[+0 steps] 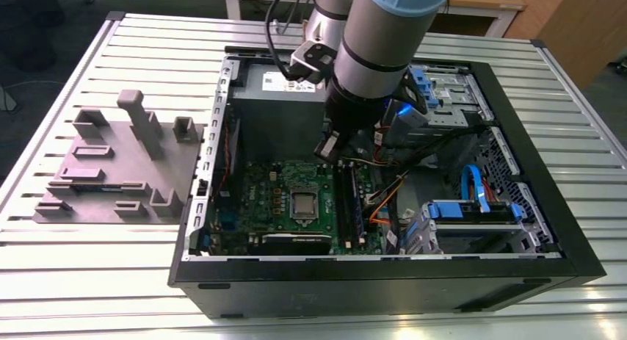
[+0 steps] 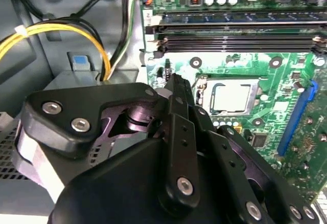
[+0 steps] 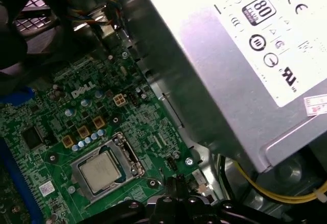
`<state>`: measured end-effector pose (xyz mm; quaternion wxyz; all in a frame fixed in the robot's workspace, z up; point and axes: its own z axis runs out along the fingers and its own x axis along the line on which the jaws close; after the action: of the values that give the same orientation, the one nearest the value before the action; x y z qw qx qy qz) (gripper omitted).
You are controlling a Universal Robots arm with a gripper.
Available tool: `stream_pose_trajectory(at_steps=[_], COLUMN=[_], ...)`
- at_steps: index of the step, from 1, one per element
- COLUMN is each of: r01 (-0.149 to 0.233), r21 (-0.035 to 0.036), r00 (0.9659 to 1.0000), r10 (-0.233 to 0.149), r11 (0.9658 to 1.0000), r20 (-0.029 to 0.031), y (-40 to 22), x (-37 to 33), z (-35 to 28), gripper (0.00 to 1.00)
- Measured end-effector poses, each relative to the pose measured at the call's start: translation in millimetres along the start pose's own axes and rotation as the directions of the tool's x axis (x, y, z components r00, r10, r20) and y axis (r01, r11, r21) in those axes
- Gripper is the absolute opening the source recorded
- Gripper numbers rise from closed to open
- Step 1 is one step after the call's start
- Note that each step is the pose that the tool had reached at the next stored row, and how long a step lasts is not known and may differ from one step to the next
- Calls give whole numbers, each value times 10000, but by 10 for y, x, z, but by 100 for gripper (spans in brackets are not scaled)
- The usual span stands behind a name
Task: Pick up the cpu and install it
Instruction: 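Install the first cpu locking lever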
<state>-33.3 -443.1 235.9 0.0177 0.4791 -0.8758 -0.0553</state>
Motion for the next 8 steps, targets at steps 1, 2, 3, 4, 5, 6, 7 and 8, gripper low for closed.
stream_pose_trajectory(at_steps=[1, 2, 3, 4, 5, 6, 7, 8], r01=[0, 1, 0, 0, 0, 1, 1, 2], r21=[0, 0, 0, 0, 0, 0, 0, 0], r00=[10000, 10000, 10000, 10000, 10000, 10000, 10000, 10000], r10=[0, -1, 0, 0, 0, -1, -1, -2], r11=[10000, 10000, 10000, 10000, 10000, 10000, 10000, 10000], r20=[0, 0, 0, 0, 0, 0, 1, 0], y=[-10, -20, -30, -40, -50, -60, -71, -83], x=[16, 32, 49, 68, 91, 116, 144, 175], z=[-1, -3, -5, -6, -8, -9, -11, -13], gripper=[10, 10, 10, 10, 10, 10, 10, 10])
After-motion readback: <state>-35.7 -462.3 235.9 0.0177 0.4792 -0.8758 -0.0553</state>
